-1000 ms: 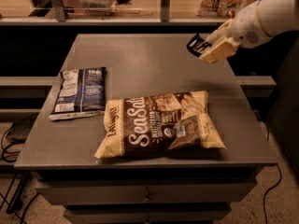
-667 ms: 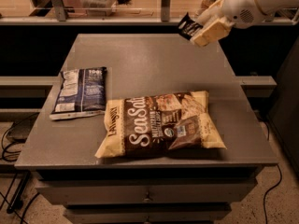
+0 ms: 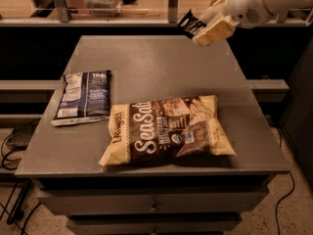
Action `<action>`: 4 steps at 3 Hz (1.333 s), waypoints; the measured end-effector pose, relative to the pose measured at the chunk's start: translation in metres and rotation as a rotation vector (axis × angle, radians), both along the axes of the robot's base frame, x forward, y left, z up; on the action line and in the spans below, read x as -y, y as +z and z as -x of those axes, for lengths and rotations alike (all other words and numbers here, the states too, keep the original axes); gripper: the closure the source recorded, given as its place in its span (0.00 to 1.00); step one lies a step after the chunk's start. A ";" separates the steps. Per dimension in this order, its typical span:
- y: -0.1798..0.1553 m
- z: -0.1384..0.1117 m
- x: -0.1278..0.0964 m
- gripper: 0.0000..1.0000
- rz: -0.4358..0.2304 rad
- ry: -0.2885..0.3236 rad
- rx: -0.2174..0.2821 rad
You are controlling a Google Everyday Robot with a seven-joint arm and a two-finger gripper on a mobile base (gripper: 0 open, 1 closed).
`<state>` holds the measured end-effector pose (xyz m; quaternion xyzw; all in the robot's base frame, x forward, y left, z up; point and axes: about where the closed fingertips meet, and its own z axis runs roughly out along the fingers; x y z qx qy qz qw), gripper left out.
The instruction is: Move rxbar chocolate near blue chip bag
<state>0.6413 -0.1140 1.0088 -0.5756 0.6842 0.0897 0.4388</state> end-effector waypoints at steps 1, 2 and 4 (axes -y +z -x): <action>0.002 0.007 -0.059 1.00 -0.095 0.099 -0.004; -0.003 0.020 -0.128 1.00 -0.163 0.222 -0.032; -0.053 0.042 -0.227 0.84 -0.191 0.350 -0.142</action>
Offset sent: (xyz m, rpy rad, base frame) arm -0.0373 0.2023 -0.0092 0.2402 0.0647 0.3606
